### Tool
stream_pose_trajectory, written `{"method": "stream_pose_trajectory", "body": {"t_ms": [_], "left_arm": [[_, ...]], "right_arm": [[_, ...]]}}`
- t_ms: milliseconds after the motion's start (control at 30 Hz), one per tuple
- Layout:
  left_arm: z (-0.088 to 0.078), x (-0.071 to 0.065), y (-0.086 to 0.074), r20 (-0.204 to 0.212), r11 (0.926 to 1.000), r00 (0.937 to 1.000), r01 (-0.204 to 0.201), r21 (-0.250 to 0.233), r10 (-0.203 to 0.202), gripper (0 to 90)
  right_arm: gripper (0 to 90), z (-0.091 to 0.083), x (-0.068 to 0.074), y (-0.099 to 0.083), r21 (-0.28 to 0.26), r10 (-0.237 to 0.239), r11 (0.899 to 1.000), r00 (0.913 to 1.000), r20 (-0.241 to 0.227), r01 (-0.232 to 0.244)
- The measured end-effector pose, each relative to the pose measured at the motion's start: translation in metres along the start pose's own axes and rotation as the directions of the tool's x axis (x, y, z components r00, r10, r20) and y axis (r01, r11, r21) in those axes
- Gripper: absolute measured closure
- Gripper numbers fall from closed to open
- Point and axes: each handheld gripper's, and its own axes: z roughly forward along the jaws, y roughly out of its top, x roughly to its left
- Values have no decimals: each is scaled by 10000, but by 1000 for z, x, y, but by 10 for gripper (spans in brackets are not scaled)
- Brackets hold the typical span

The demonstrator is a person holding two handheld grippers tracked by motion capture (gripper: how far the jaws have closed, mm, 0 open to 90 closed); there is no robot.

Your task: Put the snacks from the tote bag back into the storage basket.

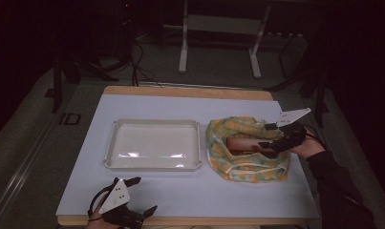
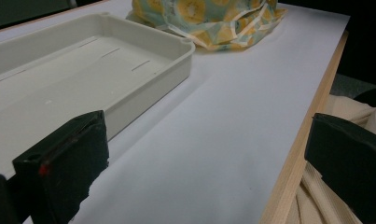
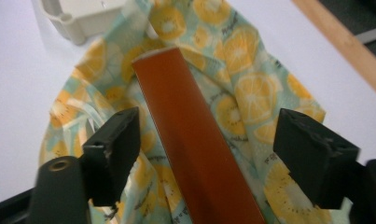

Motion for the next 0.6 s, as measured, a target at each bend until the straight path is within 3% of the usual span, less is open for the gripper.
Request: {"method": "stream_pose_trajectory", "body": {"t_ms": [267, 600], "left_arm": [[1, 1, 0, 0, 10000, 10000, 7, 39, -7, 0], [0, 1, -1, 8, 10000, 10000, 30, 30, -30, 0]], "right_arm": [[276, 20, -7, -6, 691, -73, 9976, 9999, -115, 81], [272, 43, -9, -12, 1608, -211, 9867, 9993, -298, 257]]}}
